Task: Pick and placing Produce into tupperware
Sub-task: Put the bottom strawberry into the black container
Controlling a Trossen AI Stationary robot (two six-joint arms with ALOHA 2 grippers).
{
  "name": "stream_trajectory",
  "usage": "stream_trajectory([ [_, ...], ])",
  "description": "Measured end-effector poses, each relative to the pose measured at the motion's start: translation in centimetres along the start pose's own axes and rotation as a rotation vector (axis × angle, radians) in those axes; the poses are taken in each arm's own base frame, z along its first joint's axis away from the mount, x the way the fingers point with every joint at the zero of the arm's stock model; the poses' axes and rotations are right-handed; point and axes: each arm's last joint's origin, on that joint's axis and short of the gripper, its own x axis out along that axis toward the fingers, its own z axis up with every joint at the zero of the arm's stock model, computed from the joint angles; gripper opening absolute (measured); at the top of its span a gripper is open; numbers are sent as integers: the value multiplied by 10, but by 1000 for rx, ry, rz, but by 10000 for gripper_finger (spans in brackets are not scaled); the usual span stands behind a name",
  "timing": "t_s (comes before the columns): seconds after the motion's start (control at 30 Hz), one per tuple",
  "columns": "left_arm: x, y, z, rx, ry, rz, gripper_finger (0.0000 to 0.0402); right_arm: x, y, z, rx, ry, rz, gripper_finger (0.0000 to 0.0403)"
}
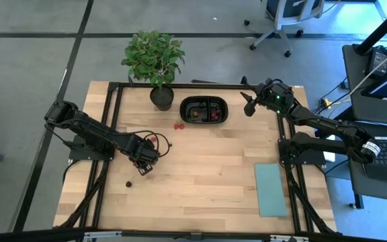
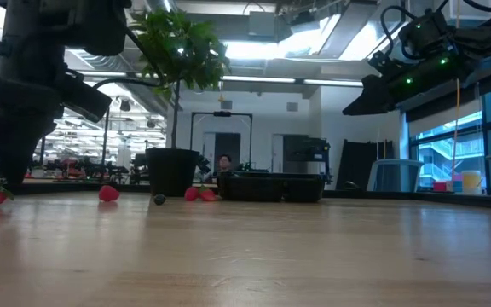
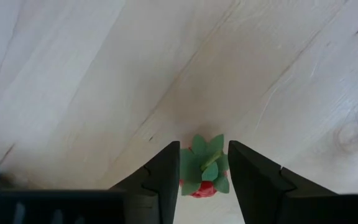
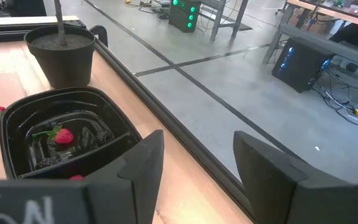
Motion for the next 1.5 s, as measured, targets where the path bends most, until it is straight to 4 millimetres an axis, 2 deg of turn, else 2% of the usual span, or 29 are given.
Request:
stream_trajectory([
  [0.53,0,0,0,1,0,1,125,0,0,0,0,0,0,196],
  [1.23,0,0,0,27,0,1,7,0,0,0,0,0,0,196],
  [1.4,0,0,0,29,0,1,6,0,0,0,0,0,0,196],
  [1.5,0,0,0,93,0,0,3,0,0,0,0,0,0,196],
])
